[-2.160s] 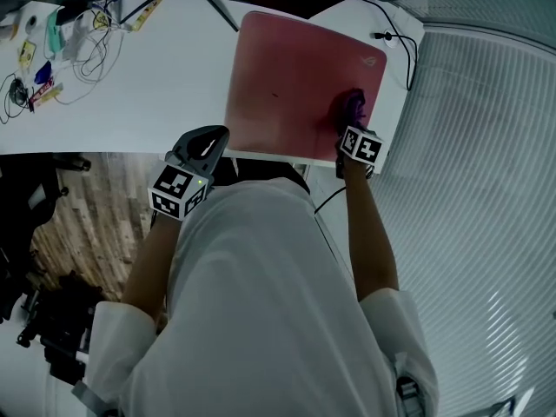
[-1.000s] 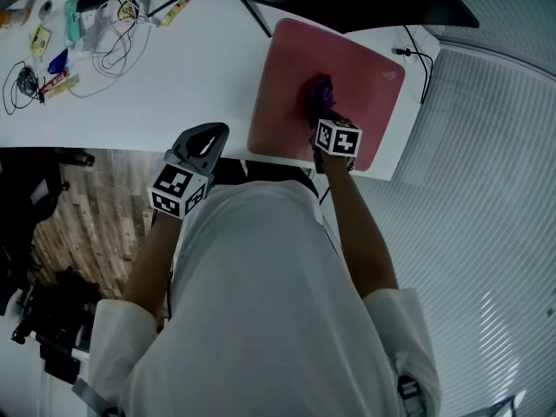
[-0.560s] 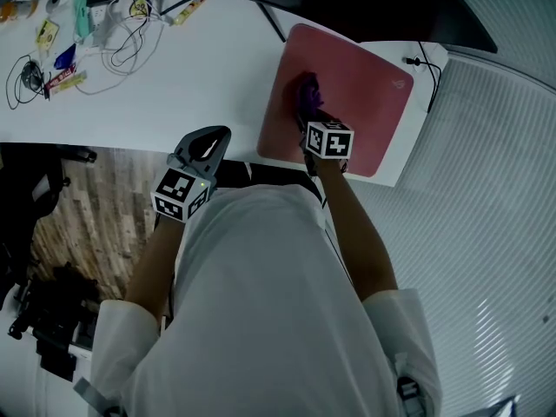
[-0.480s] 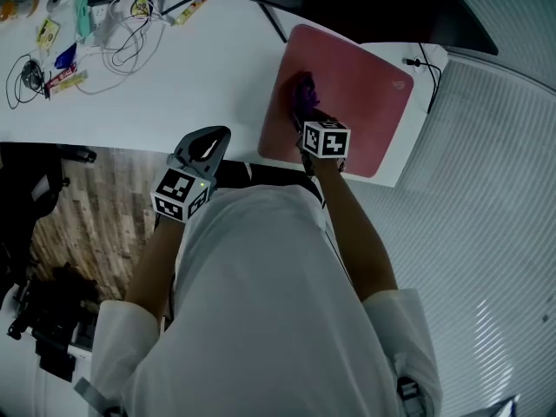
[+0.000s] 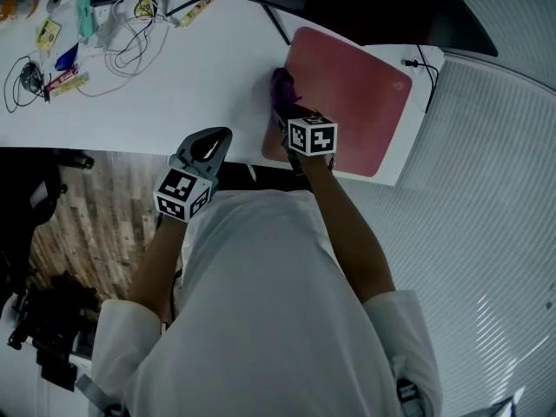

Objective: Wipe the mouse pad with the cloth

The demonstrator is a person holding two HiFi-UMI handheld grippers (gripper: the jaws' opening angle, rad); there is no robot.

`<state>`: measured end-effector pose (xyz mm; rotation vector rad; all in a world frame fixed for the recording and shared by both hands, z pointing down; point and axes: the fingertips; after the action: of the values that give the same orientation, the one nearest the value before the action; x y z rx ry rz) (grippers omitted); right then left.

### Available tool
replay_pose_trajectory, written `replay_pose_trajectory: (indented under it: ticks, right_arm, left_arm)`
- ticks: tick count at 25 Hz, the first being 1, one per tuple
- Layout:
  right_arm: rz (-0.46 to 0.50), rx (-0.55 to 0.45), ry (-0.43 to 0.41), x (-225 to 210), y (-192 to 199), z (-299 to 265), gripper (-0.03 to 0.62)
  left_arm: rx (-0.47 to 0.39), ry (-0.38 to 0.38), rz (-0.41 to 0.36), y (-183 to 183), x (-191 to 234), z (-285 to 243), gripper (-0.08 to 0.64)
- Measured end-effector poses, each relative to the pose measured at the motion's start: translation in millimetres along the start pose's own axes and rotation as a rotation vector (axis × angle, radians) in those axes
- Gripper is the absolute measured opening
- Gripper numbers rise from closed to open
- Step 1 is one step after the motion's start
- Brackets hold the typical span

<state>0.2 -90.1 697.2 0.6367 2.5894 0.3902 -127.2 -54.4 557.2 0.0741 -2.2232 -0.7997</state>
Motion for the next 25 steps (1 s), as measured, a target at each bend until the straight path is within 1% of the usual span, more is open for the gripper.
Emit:
replay_pose_trajectory:
  ticks: [6,12,19,22,25]
  right_arm:
    - [0.023,-0.079,-0.020,9,-36,14,0.112]
    - [0.071,-0.117,-0.022,-9,-65,7,0.112]
    - [0.059,-0.124,-0.029,-38,-79,-7,0.112]
    - [0.045,-0.120,-0.032,-51,-79,-14,0.112]
    - [0.028,-0.120,-0.035,-62,-77,-18,0.112]
  left_arm:
    - [-0.011,0.003,-0.010,-7,-1,0,0.023]
    - [-0.022,-0.022,-0.017,-14,-4,-1,0.023]
    - [-0.020,-0.054,-0.013,-16,-14,-11,0.023]
    - [-0.025,-0.062,-0.007,-18,-19,-18,0.023]
    - [-0.011,-0.068,-0.007,-12,-26,-22,0.023]
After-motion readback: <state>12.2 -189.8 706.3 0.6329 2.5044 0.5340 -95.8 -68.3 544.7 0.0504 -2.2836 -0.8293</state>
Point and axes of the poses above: the fingertips, and each gripper's own axes: z backward along the fingers, x to its left, y out of its underside, and after that the axes turned 12 degrees about z, right-handed
